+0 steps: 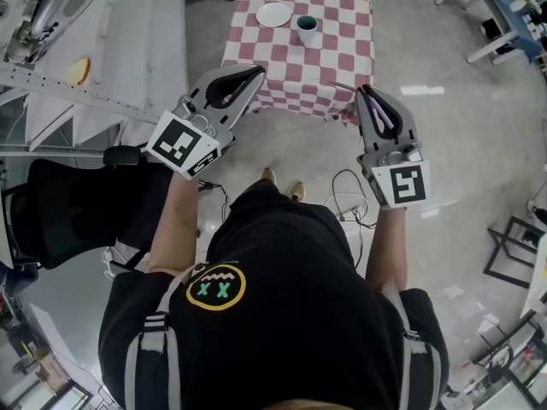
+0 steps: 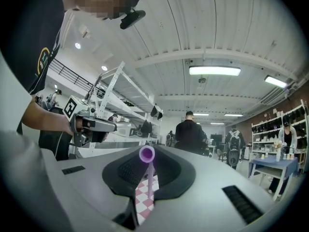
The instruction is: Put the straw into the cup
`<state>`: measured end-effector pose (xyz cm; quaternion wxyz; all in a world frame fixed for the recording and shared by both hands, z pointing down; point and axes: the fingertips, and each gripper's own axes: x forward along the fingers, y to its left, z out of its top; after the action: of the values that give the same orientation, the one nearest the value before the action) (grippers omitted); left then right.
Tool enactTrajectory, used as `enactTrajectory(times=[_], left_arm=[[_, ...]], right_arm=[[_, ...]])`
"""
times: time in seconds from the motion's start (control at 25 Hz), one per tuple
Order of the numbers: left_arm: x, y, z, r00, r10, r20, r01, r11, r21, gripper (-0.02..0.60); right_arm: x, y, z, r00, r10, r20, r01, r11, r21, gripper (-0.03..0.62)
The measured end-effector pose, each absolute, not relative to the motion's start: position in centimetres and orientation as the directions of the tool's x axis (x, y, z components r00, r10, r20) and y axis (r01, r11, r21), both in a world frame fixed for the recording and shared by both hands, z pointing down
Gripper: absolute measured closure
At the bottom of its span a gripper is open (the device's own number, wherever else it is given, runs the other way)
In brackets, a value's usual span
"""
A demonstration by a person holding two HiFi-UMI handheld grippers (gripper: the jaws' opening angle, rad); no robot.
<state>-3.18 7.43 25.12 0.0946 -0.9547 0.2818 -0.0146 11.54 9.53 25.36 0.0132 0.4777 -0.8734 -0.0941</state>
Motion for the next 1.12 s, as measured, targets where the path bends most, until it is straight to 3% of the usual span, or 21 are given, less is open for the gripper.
enactTrajectory(times=[1.12], left_arm=[[-2.7,-1.3,27.1,0.846,-0.531,-0.052,-0.532,-0.832,-0.154,0.563]], right_arm=[[11.5,0.9,26.5,-0.536,-0.844,-0.033,-0.829,0.519,0.209,0.542]])
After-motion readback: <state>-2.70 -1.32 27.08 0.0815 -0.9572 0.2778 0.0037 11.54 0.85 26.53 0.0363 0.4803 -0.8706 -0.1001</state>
